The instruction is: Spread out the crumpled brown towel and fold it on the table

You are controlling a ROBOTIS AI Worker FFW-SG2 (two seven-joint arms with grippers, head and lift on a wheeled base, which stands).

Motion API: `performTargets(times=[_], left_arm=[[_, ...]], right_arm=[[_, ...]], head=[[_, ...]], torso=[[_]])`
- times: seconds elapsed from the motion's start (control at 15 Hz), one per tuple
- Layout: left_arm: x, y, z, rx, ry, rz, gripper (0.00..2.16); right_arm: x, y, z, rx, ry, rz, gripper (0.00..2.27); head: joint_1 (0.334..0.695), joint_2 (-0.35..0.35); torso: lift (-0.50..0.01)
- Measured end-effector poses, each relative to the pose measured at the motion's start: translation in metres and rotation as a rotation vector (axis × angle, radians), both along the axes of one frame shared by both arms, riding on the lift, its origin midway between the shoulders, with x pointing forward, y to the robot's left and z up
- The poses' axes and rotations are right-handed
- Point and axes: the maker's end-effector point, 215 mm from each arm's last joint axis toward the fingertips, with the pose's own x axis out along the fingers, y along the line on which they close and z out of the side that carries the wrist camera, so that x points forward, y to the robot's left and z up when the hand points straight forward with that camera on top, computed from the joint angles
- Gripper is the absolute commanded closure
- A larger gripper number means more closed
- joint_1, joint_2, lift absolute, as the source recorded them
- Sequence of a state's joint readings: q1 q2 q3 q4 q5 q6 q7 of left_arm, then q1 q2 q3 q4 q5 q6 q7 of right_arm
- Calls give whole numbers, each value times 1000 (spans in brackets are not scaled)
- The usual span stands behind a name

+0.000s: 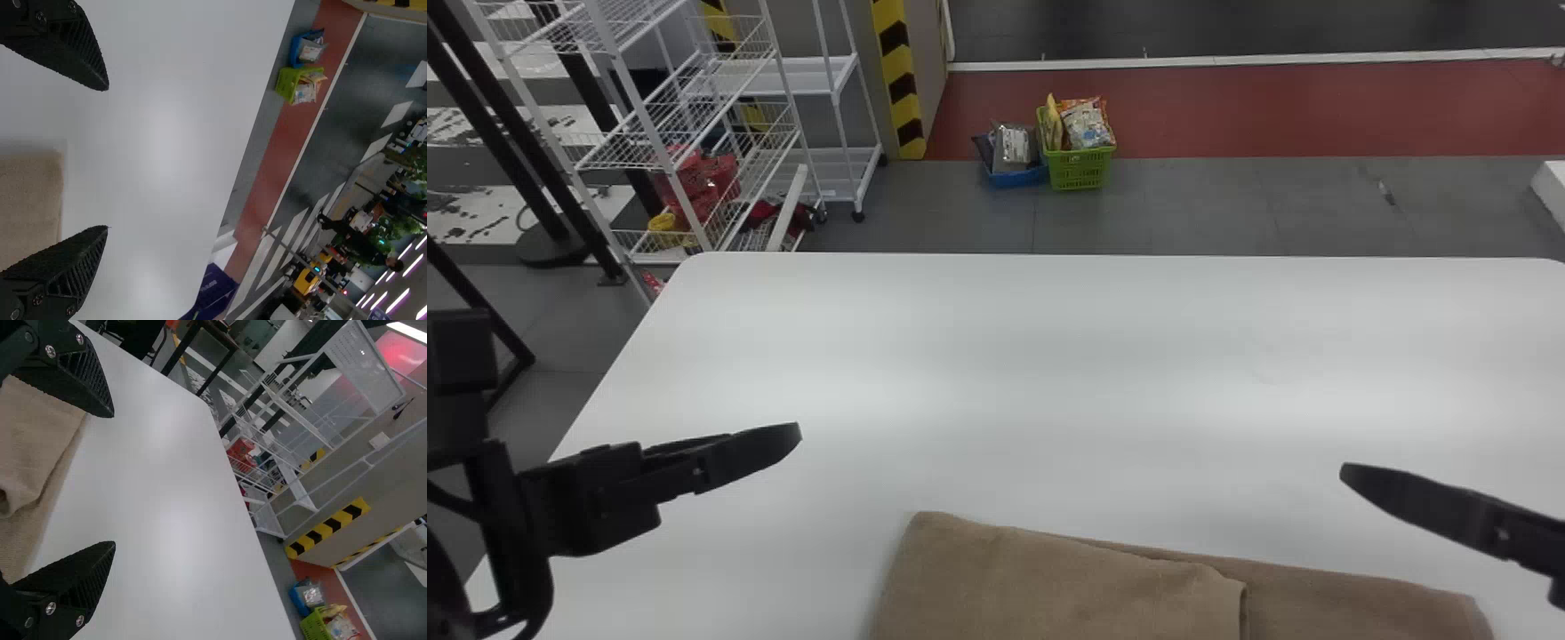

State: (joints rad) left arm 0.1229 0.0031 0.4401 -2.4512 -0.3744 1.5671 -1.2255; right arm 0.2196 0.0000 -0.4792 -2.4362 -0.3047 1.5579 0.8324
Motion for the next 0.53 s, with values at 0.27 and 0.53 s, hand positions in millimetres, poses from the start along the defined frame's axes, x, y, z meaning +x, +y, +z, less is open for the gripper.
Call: performTargets(times=[0.27, 0.53], left_arm=[[0, 3, -17, -1, 43, 14, 66], [-1, 2, -35, -6, 86, 17, 66]], right_arm=[[-30, -18, -30, -10, 94, -74, 151], [-38, -19, -31, -1, 120, -113, 151]], head=[[695, 107], [695, 106]], torso=[[-127], [-127]])
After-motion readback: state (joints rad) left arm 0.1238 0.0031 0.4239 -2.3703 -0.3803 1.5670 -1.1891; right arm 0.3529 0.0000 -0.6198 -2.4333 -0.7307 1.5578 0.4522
